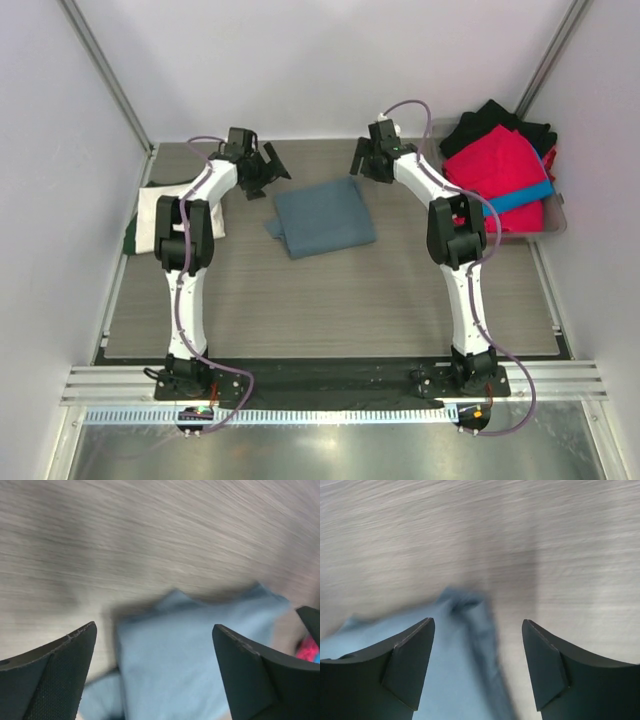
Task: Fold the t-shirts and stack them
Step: Fold the tshirt
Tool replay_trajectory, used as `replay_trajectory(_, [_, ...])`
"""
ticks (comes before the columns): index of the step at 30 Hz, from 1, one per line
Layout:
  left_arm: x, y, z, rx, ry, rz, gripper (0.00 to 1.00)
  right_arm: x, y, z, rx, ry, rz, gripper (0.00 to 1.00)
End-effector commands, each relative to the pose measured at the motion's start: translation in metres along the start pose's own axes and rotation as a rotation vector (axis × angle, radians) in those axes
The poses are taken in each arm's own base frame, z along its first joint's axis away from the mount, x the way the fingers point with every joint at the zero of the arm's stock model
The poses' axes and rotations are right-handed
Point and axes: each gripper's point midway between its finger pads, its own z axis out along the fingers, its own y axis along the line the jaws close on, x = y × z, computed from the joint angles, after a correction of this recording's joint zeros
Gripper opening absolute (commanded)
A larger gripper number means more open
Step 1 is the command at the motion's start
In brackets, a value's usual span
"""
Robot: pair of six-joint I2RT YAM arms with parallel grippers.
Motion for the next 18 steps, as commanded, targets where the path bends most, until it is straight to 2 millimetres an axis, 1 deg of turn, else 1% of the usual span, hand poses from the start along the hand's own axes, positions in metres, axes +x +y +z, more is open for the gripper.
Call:
replay_trajectory(1, [-0.005, -0.003, 0.009, 0.020, 0.015, -0.002, 1.00, -0.042, 0.008, -0.004, -0.033, -0.128, 0.010, 0.77])
replay_trajectory(2, [-0.004, -0.002, 0.009, 0.022, 0.000, -0.001, 1.00, -0.028, 0.000, 0.000, -0.026, -0.103, -0.001, 0.77])
replay_trajectory(3, [-0.009, -0.005, 0.011, 0.053, -0.040, 0.009, 1.00, -0.023, -0.001, -0.001, -0.043, -0.102, -0.009, 0.77])
replay_trajectory(4, [0.000, -0.001, 0.009, 0.049, -0.032, 0.008, 1.00, -0.038, 0.007, -0.011, -0.093, -0.165, -0.025, 0.76])
replay_trajectory(5, [0.002, 0.001, 0.008, 0.047, -0.032, 0.009, 1.00, -0.018, -0.002, -0.004, -0.091, -0.128, -0.030, 0.75])
replay_trajectory(6, [0.003, 0.005, 0.009, 0.040, -0.033, 0.012, 1.00, -0.019, -0.006, -0.003, -0.102, -0.136, -0.025, 0.72])
replay_trajectory(7, [0.003, 0.002, 0.005, 0.050, -0.041, 0.020, 0.99, -0.014, -0.002, -0.005, -0.151, -0.108, -0.018, 0.71])
replay_trajectory(8, [0.010, 0.009, 0.006, 0.041, -0.029, 0.019, 0.98, -0.004, -0.006, -0.001, -0.161, -0.080, 0.004, 0.70])
replay_trajectory(9, [0.009, 0.009, 0.006, 0.043, -0.040, 0.022, 0.98, -0.007, -0.010, 0.000, -0.174, -0.090, 0.026, 0.70])
replay_trajectory(10, [0.009, 0.009, 0.002, 0.049, -0.049, 0.025, 0.98, -0.004, -0.007, -0.002, -0.212, -0.079, 0.036, 0.70])
replay_trajectory(11, [0.014, 0.013, 0.003, 0.047, -0.044, 0.025, 0.98, 0.003, -0.011, -0.001, -0.215, -0.069, 0.047, 0.71])
replay_trajectory(12, [0.013, 0.012, 0.002, 0.057, -0.058, 0.029, 0.98, -0.002, -0.013, -0.002, -0.227, -0.091, 0.061, 0.72])
replay_trajectory(13, [0.014, 0.015, 0.003, 0.048, -0.062, 0.029, 0.98, -0.002, -0.013, -0.003, -0.233, -0.097, 0.064, 0.72])
replay_trajectory(14, [0.015, 0.018, 0.002, 0.040, -0.065, 0.030, 0.98, 0.003, -0.017, -0.002, -0.228, -0.089, 0.071, 0.73])
replay_trajectory(15, [0.016, 0.018, 0.002, 0.040, -0.065, 0.030, 0.98, 0.000, -0.015, -0.004, -0.240, -0.099, 0.075, 0.73])
replay_trajectory(17, [0.019, 0.019, 0.001, 0.044, -0.058, 0.033, 0.97, 0.003, -0.013, -0.005, -0.271, -0.089, 0.079, 0.72])
replay_trajectory(18, [0.020, 0.018, 0.000, 0.048, -0.056, 0.034, 0.96, 0.002, -0.009, -0.007, -0.294, -0.097, 0.075, 0.69])
